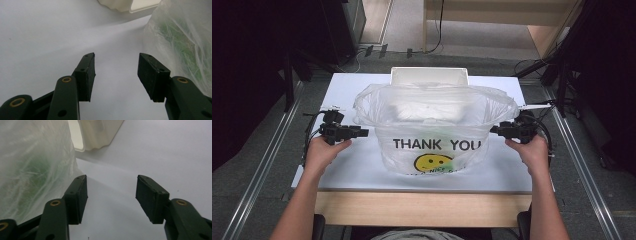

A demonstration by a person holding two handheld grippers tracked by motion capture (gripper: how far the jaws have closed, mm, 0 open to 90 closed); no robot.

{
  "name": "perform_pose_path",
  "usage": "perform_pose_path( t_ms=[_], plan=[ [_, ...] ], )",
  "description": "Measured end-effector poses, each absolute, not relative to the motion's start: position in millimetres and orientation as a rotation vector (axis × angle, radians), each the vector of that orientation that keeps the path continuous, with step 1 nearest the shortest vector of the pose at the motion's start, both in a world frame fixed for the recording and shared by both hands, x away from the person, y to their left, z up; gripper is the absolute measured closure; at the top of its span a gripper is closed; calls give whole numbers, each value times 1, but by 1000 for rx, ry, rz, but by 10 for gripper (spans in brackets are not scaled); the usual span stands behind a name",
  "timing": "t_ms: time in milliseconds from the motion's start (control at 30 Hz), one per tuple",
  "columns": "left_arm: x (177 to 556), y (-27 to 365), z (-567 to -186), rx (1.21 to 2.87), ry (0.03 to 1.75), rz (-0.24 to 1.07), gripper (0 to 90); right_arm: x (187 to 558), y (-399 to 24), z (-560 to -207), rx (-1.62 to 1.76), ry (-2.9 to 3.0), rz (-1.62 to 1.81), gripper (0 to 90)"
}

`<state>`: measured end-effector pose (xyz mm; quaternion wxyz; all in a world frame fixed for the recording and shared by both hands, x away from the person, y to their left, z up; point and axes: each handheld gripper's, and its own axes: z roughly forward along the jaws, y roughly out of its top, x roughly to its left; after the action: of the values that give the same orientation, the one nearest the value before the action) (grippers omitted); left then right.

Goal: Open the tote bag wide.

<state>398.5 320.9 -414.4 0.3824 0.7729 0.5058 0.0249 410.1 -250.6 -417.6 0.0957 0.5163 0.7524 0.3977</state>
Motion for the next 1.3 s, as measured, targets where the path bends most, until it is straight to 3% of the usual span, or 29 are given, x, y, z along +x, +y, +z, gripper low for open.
perform_pose_path(
  t_ms=[400, 733, 1300],
  plan=[
    [415, 323, -386, 2002, 1240, 65, 558, 420, -258, -374, 1483, 2253, 1215, 491],
    [428, 320, -357, 2038, 1186, 82, 620, 422, -265, -371, 1478, 2257, 1329, 517],
    [448, 317, -322, 2004, 1166, 95, 692, 436, -260, -309, 1371, 2258, 1268, 535]
  ],
)
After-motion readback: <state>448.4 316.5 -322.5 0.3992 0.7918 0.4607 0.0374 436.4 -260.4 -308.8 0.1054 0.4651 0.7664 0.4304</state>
